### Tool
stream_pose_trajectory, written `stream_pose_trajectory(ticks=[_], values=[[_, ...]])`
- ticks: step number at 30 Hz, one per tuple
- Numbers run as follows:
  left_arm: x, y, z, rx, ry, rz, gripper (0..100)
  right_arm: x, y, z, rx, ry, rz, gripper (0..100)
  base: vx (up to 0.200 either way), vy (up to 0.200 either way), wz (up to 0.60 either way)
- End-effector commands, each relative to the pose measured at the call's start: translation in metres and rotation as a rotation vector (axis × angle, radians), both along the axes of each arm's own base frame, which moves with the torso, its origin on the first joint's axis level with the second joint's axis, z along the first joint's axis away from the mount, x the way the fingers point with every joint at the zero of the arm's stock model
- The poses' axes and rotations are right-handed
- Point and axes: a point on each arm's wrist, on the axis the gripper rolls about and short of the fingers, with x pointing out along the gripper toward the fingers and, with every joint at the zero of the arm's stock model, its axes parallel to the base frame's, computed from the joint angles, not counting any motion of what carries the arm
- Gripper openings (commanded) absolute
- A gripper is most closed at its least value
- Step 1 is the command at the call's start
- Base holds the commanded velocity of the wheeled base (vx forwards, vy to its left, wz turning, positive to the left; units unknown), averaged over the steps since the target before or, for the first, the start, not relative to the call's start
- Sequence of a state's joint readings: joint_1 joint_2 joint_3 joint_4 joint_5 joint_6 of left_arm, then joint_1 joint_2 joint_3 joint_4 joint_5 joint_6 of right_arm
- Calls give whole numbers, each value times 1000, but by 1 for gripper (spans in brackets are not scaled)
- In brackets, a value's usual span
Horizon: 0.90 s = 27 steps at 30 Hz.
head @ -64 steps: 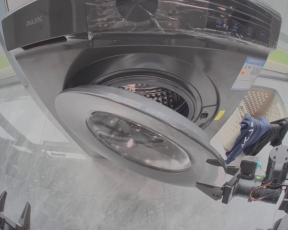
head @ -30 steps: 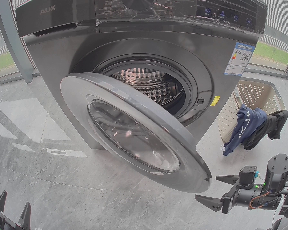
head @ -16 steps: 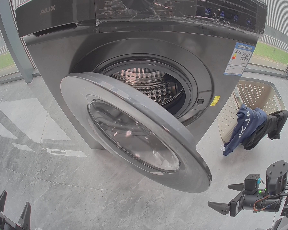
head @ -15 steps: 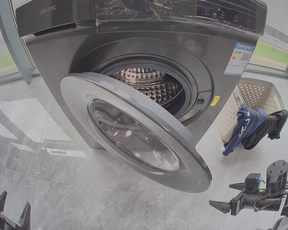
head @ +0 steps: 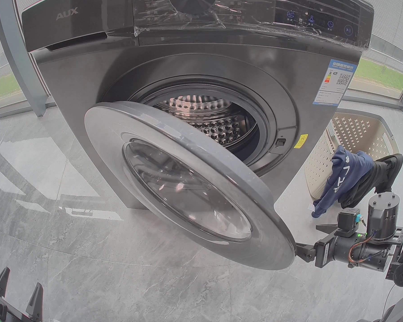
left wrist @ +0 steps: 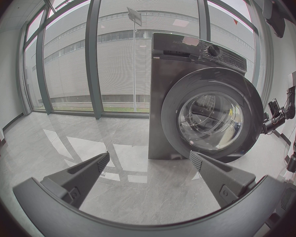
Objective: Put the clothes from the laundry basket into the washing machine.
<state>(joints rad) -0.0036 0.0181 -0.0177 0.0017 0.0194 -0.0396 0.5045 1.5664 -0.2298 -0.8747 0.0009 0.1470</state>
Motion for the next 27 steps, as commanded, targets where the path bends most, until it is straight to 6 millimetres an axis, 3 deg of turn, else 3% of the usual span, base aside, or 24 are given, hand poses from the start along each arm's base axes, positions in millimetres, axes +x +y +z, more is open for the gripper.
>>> stream_pose_trajectory(ticks=[1,7,11,13,19,21,27], values=[[0,0,-5,0,2,1,100,0,12,0,2,2,49,100,0,0,0],[0,0,-5,0,2,0,100,-18,22,-6,-4,32,135,100,0,0,0],[0,0,-5,0,2,1,100,-41,27,-10,-13,48,230,100,0,0,0],[0,0,-5,0,2,0,100,-42,27,-9,-7,48,232,100,0,0,0],[0,0,-5,0,2,0,100,-22,24,-1,22,19,139,100,0,0,0],[0,0,-4,0,1,1,100,-5,22,1,23,7,82,100,0,0,0],[0,0,-5,0,2,0,100,18,37,4,40,-8,73,100,0,0,0]])
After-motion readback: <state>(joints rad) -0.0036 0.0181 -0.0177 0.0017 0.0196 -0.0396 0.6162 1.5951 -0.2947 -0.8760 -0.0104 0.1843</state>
